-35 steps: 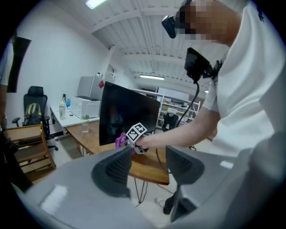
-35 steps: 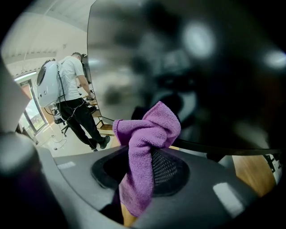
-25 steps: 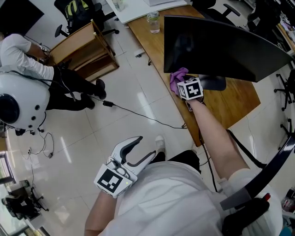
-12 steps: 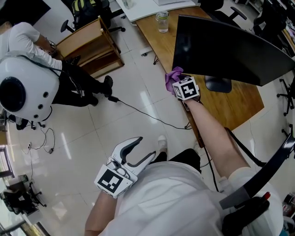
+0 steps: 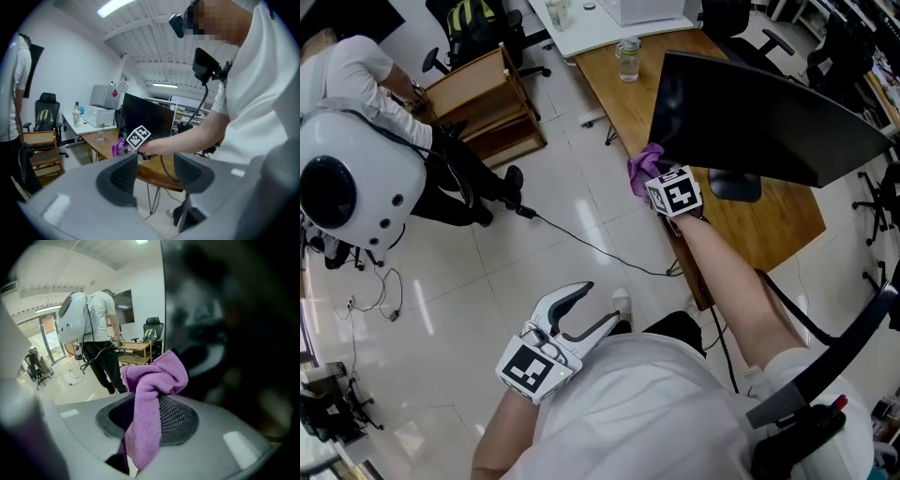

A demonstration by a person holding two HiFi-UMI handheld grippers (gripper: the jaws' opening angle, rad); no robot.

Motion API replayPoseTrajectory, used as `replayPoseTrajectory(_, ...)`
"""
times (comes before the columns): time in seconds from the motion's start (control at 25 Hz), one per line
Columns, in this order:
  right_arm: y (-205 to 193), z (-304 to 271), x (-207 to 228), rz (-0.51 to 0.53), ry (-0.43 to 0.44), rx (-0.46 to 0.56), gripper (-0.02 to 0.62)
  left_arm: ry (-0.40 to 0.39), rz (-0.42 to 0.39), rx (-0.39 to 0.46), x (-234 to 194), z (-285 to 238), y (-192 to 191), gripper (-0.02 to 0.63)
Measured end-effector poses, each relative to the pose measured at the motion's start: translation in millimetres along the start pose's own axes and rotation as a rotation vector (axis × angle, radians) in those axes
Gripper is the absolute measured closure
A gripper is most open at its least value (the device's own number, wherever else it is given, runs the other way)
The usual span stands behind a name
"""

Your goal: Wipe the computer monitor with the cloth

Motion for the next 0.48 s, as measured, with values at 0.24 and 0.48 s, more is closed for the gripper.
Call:
replayPoseTrajectory(0.24,30.5,30.5,6.1,0.023,0.009,0.067,0.465,-0.036,-0.017,0.015,0.3,-11.1,4.4,0.345)
replayPoseTrajectory(0.48,72.0,64.3,9.5,0.033,0.02,0.139,0.465,-0.056,-0.059,0.032,-1.3,-15.3,8.2,0.345)
Point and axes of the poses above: the fingertips, and each gripper's own axes: z backward along the fingers, x to its right, y out of its top, the point moved 9 cm from there along z, backward along the fingers, and after that the axes turned 14 degrees about -y, right-handed, at the moved point
